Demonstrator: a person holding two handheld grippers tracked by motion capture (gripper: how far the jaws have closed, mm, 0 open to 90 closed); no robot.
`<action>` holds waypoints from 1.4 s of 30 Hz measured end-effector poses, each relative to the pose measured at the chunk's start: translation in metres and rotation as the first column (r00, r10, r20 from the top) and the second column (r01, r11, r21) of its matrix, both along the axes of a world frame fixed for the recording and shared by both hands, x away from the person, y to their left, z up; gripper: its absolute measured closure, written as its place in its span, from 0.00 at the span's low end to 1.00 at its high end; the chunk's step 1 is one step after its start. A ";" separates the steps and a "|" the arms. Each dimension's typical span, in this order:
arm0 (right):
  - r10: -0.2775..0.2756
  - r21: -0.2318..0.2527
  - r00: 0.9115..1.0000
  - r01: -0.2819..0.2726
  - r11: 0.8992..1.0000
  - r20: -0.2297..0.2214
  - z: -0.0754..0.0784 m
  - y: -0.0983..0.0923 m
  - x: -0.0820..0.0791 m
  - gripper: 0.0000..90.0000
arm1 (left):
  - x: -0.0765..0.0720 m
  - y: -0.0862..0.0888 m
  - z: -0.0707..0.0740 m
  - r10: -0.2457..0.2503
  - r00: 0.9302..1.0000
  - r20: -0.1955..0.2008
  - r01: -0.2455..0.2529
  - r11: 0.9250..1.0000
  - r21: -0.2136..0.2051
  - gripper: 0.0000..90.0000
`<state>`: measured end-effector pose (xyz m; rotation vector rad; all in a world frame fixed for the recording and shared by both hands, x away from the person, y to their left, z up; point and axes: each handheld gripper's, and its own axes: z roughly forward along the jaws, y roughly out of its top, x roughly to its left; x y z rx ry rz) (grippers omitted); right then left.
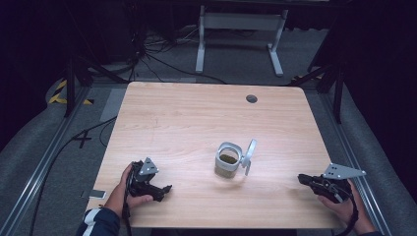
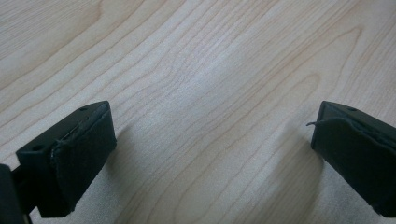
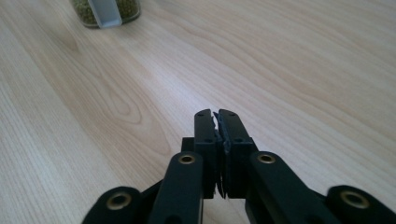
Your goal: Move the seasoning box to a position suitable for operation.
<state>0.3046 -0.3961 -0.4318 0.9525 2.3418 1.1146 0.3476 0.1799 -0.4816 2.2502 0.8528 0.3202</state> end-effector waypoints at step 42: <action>0.201 0.008 0.966 -0.205 0.979 0.166 0.075 0.127 0.031 0.99 | 0.000 0.000 0.000 -0.002 1.000 0.001 0.002 1.000 -0.003 0.00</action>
